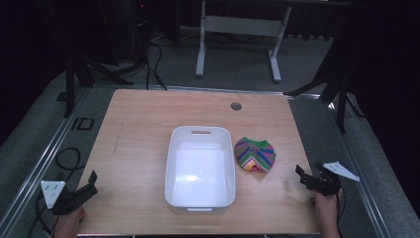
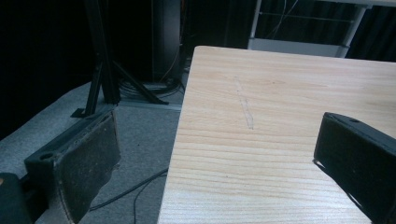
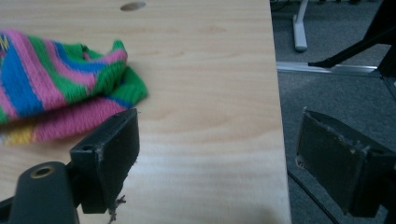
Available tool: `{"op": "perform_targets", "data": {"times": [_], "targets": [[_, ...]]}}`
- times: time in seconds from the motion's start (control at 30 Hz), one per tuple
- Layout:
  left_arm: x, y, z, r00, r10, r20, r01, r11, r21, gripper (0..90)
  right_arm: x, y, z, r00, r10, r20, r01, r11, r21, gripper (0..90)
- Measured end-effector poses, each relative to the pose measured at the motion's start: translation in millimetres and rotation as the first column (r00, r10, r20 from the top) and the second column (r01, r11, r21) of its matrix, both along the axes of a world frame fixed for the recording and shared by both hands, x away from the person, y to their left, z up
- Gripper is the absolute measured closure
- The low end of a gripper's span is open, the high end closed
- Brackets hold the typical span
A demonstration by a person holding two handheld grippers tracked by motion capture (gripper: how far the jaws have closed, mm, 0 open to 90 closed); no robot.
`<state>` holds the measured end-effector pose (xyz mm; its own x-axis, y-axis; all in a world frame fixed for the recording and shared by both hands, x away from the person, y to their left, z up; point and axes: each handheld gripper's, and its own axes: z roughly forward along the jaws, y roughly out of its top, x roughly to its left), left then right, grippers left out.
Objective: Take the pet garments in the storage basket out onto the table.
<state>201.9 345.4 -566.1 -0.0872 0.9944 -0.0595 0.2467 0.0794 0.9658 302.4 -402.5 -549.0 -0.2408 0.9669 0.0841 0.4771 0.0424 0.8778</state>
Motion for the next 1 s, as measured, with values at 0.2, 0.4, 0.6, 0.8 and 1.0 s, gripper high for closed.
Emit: {"op": "perform_targets", "data": {"times": [0.2, 0.4, 0.6, 0.8, 1.0], "targets": [[0.1, -0.2, 0.0, 1.0000, 0.000, 0.000, 0.000, 1.0000, 0.000, 0.9, -11.6, -2.0, -4.1, 0.9994, -0.032, 0.017, 0.032, 0.999, -0.021, 13.4], [0.1, -0.2, 0.0, 1.0000, 0.001, -0.002, -0.001, 1.0000, 0.001, 0.9, -23.4, -6.6, -4.0, 0.9965, -0.064, 0.053, 0.063, 0.998, 0.018, 13.5], [0.3, -0.3, -0.1, 1.0000, 0.001, -0.002, -0.001, 1.0000, 0.002, 0.9, -29.5, -12.8, -4.8, 0.9933, -0.079, 0.084, 0.072, 0.994, 0.081, 13.8], [-0.1, -0.3, 0.0, 1.0000, -0.001, 0.000, 0.001, 1.0000, 0.002, 1.0, -28.3, -14.6, -7.2, 0.9919, -0.092, 0.087, 0.084, 0.993, 0.088, 13.8], [0.1, -0.4, -0.1, 1.0000, 0.000, -0.001, 0.000, 1.0000, 0.002, 0.9, -27.6, -14.4, -7.2, 0.9924, -0.091, 0.082, 0.085, 0.993, 0.084, 13.8]]}}
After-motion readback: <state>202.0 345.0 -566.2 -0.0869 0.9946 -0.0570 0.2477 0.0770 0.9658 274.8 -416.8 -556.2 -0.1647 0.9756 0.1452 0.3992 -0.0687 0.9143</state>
